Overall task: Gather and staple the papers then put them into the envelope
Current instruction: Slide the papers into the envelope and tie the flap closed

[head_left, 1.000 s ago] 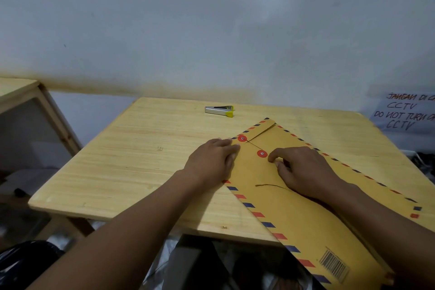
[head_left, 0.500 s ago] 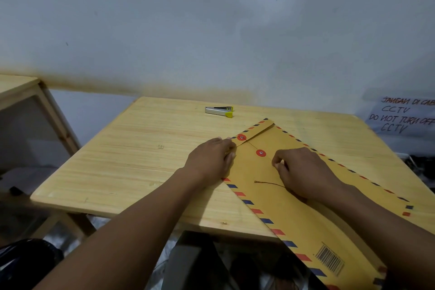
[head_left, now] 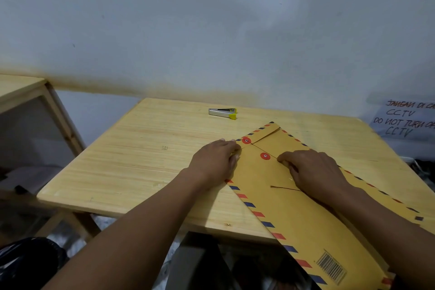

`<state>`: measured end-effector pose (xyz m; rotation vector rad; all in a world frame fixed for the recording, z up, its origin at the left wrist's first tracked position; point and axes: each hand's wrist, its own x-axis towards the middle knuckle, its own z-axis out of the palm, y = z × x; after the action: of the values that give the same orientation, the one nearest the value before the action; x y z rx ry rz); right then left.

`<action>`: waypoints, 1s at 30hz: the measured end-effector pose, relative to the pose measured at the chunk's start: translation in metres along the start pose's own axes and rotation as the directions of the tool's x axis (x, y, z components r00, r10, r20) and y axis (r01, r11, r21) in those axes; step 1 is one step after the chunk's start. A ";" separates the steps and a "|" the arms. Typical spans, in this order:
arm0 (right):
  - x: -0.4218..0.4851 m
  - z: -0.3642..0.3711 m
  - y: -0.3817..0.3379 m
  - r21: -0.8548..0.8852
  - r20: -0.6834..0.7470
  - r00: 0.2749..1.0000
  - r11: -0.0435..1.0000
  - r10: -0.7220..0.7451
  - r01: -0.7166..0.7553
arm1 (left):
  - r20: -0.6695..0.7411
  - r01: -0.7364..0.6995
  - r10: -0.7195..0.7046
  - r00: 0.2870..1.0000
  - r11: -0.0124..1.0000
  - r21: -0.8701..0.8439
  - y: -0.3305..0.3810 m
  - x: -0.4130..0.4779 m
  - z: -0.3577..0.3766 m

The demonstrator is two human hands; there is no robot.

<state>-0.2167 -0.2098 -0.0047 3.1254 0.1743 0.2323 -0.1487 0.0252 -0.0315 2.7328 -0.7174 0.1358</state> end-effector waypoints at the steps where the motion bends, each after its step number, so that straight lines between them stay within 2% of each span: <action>1: 0.001 0.001 -0.001 -0.001 0.002 1.000 1.000 0.000 0.000 | 0.006 0.001 -0.001 1.000 1.000 0.000 0.000 0.000 0.000; 7: 0.003 0.005 -0.006 0.099 0.007 1.000 0.995 0.002 -0.003 | 0.000 0.001 -0.001 1.000 1.000 -0.022 -0.001 0.000 0.002; 16: 0.005 0.009 -0.015 0.159 0.053 0.998 0.986 0.040 -0.048 | 0.009 0.019 -0.019 1.000 0.999 -0.032 0.002 -0.001 0.002; 19: 0.004 0.010 -0.016 0.132 0.029 0.998 0.990 0.054 -0.057 | 0.017 0.016 -0.016 1.000 0.999 -0.033 0.002 -0.001 0.002; 23: 0.007 0.003 -0.006 0.006 0.014 0.999 0.999 0.037 -0.037 | 0.028 -0.005 0.005 1.000 1.000 0.006 0.004 0.000 0.000; 30: 0.011 0.003 -0.003 0.002 0.008 0.999 0.999 0.045 -0.045 | 0.052 -0.129 0.121 0.991 0.975 0.179 0.007 0.004 -0.002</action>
<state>-0.2058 -0.2055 -0.0057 3.1345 0.1041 0.2198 -0.1493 0.0181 -0.0273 2.8689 -0.9320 0.1834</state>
